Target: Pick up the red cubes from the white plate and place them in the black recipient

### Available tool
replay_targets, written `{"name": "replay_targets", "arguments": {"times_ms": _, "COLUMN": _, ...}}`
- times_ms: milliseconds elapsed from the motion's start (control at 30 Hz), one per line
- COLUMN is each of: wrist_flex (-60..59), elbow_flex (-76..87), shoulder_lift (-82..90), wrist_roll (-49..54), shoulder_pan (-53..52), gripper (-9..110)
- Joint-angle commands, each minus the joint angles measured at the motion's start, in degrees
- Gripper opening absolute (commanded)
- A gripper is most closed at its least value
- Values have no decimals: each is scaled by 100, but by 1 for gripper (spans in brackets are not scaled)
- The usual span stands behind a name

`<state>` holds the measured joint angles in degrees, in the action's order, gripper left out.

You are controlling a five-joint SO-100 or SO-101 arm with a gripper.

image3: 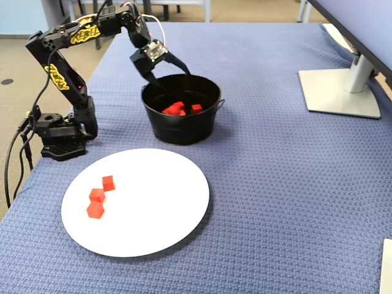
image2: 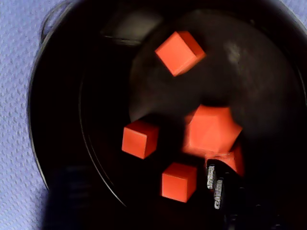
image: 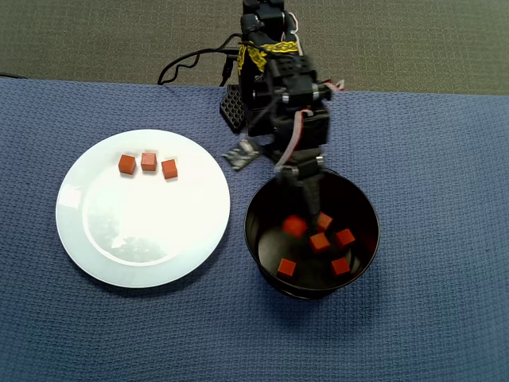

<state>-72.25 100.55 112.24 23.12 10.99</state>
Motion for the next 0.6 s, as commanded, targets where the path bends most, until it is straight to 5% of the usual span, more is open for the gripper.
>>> {"name": "replay_targets", "arguments": {"times_ms": 0, "wrist_flex": -237, "elbow_flex": -677, "shoulder_lift": -211, "wrist_roll": 1723, "shoulder_pan": -1916, "gripper": 41}}
{"name": "replay_targets", "arguments": {"times_ms": 200, "wrist_flex": 369, "elbow_flex": -35, "shoulder_lift": -703, "wrist_roll": 3252, "shoulder_pan": -4087, "gripper": 37}}
{"name": "replay_targets", "arguments": {"times_ms": 567, "wrist_flex": 422, "elbow_flex": 457, "shoulder_lift": -1046, "wrist_roll": 5361, "shoulder_pan": -6135, "gripper": 28}}
